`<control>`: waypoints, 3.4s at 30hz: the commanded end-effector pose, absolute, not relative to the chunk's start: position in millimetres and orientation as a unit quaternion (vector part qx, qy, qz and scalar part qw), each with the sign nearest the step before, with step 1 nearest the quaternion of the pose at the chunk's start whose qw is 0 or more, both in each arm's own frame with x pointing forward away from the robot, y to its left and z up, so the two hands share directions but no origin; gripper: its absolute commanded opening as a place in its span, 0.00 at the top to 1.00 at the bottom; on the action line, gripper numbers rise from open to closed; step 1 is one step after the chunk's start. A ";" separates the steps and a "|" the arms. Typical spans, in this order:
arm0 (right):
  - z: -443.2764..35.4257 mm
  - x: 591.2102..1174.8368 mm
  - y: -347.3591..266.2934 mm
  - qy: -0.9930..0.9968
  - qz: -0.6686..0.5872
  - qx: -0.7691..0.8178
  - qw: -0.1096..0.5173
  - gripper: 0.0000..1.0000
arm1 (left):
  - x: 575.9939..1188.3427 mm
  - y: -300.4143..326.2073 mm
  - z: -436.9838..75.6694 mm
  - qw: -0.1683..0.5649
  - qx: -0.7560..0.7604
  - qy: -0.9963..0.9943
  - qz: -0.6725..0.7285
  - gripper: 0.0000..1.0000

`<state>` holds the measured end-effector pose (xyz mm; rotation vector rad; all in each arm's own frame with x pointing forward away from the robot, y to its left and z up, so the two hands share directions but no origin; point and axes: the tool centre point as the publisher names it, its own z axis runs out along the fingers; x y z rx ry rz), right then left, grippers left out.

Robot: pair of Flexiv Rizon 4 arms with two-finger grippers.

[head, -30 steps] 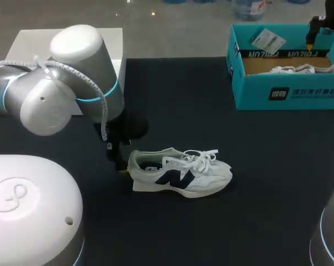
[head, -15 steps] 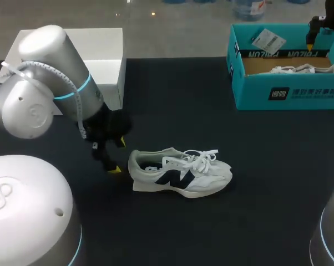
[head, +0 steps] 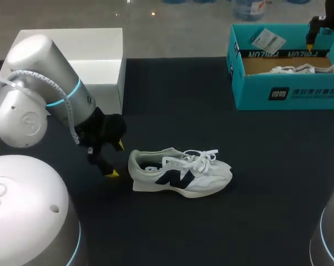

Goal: Take the shoe out of the shoebox, open the shoe tongue, remove and reinsert the insole, then place the shoe into the shoebox

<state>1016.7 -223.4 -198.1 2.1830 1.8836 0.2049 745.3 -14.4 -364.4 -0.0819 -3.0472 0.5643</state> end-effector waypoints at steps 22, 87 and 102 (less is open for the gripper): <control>-198.2 1016.7 -223.4 0.647 0.071 0.749 0.125 0.00 | 748.5 -23.4 -392.5 0.064 -0.012 -0.949 0.308 0.00; -198.2 1016.7 -223.4 0.647 0.071 0.749 0.125 0.00 | 748.7 -78.6 -426.3 0.085 -0.012 -0.903 0.421 0.00; -198.2 1016.7 -223.4 0.647 0.071 0.749 0.125 0.00 | 749.1 -81.9 -430.3 0.093 -0.024 -0.905 0.414 0.00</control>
